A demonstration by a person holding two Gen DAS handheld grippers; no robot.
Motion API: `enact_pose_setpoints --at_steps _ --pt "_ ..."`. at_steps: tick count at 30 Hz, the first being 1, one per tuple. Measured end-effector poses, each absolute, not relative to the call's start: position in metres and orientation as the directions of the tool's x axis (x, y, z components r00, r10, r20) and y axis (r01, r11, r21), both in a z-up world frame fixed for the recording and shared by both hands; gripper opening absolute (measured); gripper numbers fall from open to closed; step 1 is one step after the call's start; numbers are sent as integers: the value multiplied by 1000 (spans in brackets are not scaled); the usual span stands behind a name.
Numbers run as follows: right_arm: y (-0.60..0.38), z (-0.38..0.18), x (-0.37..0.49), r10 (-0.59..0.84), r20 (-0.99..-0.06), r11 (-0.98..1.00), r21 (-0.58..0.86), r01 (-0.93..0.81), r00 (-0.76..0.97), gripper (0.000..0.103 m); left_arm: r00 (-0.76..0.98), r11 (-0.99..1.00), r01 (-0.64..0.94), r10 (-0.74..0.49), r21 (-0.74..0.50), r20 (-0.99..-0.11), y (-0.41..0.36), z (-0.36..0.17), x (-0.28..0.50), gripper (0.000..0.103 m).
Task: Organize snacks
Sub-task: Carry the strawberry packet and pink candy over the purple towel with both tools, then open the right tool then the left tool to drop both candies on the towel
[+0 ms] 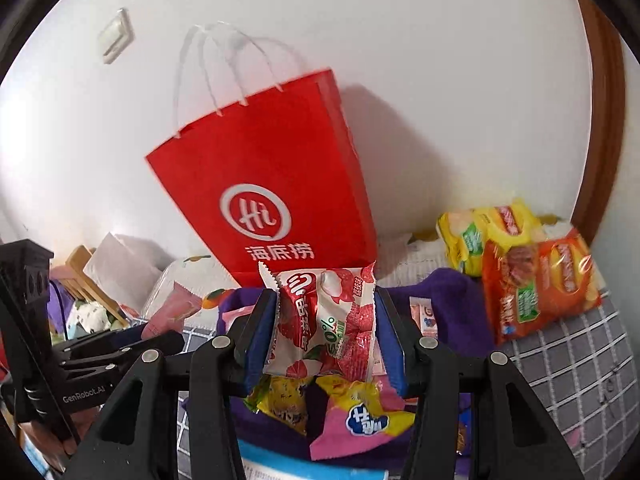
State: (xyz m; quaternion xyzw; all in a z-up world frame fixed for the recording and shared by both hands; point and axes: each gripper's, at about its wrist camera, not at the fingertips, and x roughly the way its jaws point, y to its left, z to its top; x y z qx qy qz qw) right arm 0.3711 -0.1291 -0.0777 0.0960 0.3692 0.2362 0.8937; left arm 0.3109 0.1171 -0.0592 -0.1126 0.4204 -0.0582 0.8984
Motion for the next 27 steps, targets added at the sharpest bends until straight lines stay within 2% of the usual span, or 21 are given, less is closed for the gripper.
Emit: enact_pose_setpoints --at_steps 9,15,27 --pt "-136 -124 399 457 -697 888 330 -319 553 49 590 965 -2 -210 -262 -779 124 -89 325 44" --pt "-141 -149 407 348 -816 926 224 -303 461 49 582 964 -7 -213 -267 -785 124 -94 327 44" --pt "-138 -163 412 354 -847 920 240 -311 395 53 566 962 1 -226 -274 -793 117 -101 330 44"
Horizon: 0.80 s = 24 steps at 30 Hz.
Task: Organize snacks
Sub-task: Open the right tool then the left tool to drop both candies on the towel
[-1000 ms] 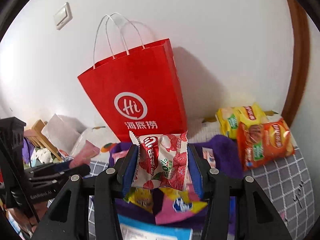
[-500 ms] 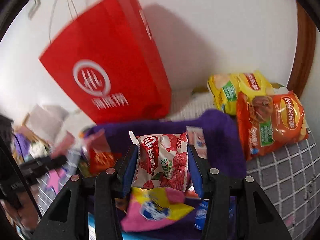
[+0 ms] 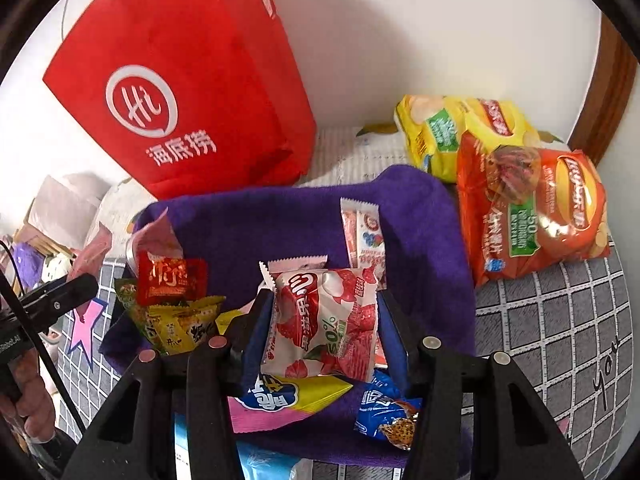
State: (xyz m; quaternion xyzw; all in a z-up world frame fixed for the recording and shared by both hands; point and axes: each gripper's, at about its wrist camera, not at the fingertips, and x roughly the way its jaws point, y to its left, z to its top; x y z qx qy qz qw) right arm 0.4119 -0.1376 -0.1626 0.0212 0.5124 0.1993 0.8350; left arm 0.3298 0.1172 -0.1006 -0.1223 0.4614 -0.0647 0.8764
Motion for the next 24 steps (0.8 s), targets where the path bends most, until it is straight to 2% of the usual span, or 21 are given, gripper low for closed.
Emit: enact_pose_setpoints --at_steps 4,5,8,10,24 --pt "-128 -165 410 316 -855 926 184 -329 411 58 565 960 5 -234 -280 -791 118 -101 330 44" --pt "-127 -164 410 324 -853 923 191 -333 408 63 564 959 4 -236 -283 -792 119 -101 331 45" --pt "-129 -157 408 370 -829 912 239 -333 419 67 558 958 5 -241 -288 -794 119 -103 332 45" --pt "-132 -153 406 364 -823 916 233 -326 436 73 550 956 8 -249 -293 -797 118 -105 333 45" --pt "-146 -124 397 376 -771 921 252 -296 514 73 502 960 28 -254 -278 -827 95 -121 337 45"
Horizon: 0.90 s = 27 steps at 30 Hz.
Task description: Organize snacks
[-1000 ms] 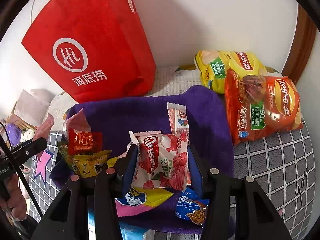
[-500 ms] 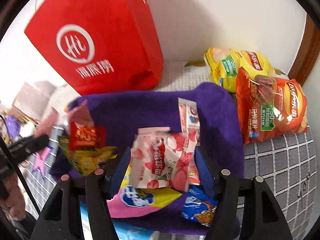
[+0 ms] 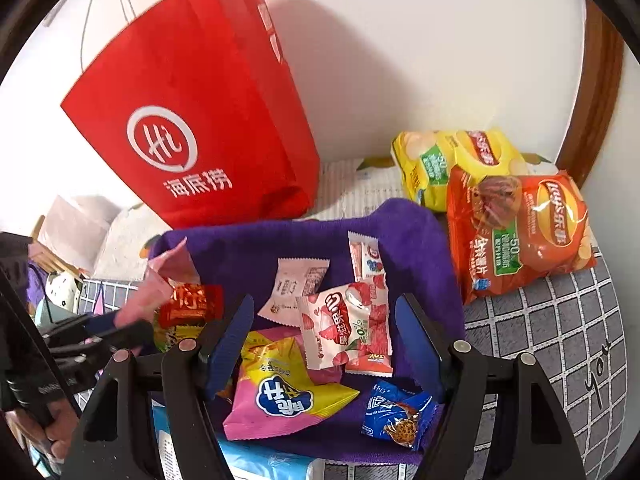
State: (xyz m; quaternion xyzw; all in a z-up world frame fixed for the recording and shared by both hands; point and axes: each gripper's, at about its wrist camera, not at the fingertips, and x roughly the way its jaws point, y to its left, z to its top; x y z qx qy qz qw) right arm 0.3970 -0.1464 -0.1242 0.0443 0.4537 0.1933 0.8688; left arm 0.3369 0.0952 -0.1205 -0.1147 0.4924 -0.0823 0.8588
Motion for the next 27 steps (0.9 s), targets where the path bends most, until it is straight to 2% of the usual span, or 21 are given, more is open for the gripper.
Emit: enact_pose_setpoints --at_steps 16,19,22,27 --pt "-133 -112 385 368 -762 919 210 -333 533 73 472 949 14 -284 -314 -835 92 -131 344 46" --pt "-130 -108 382 365 -756 918 197 -344 543 73 465 941 12 -305 -339 -831 96 -130 344 50" --pt "-127 -104 378 372 -749 914 193 -357 548 73 476 936 12 -315 -353 -821 100 -125 344 58" --pt "-122 -96 373 372 -738 913 182 -366 562 73 501 932 15 -321 -363 -804 103 -116 341 60"
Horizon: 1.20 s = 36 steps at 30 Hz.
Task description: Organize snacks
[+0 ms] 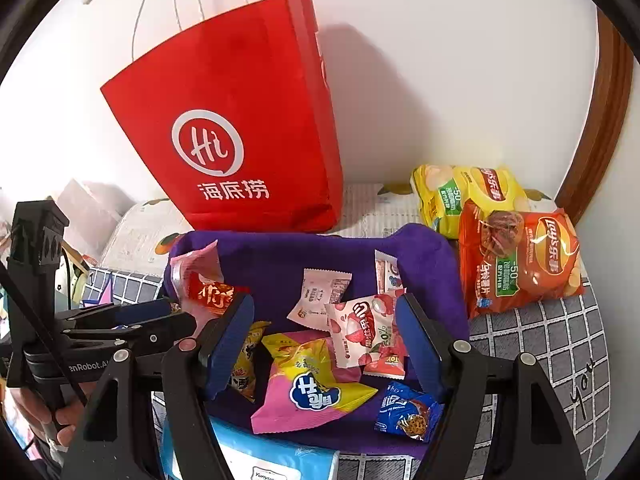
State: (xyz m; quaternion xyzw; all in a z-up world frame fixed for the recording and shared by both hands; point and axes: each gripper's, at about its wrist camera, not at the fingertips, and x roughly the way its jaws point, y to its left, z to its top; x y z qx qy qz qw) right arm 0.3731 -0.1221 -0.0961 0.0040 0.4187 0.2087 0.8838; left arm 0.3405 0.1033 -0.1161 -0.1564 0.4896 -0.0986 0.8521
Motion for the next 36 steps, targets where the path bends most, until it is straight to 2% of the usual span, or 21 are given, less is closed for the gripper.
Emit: enact_pose_setpoints --at_steps 16,21,28,29,32,36 --pt "-117 -59 340 314 -699 939 128 -320 642 73 529 968 14 -219 -250 -820 93 -92 327 60" --pt "-125 -53 315 272 -727 954 115 -278 631 73 562 974 37 -205 -222 -801 83 -74 314 60" --pt "-145 -44 258 227 -740 970 115 -213 634 81 632 984 94 -177 -152 -755 62 -39 280 62" --pt "-147 -43 248 212 -738 973 100 -206 641 84 641 985 97 -171 -142 -748 59 -35 273 65" --pt "-152 -40 219 172 -720 981 62 -184 673 93 642 989 93 -151 -119 -752 54 -29 251 65" --pt "-157 -41 189 181 -707 981 79 -178 683 94 657 990 93 -142 -108 -740 56 -24 214 68"
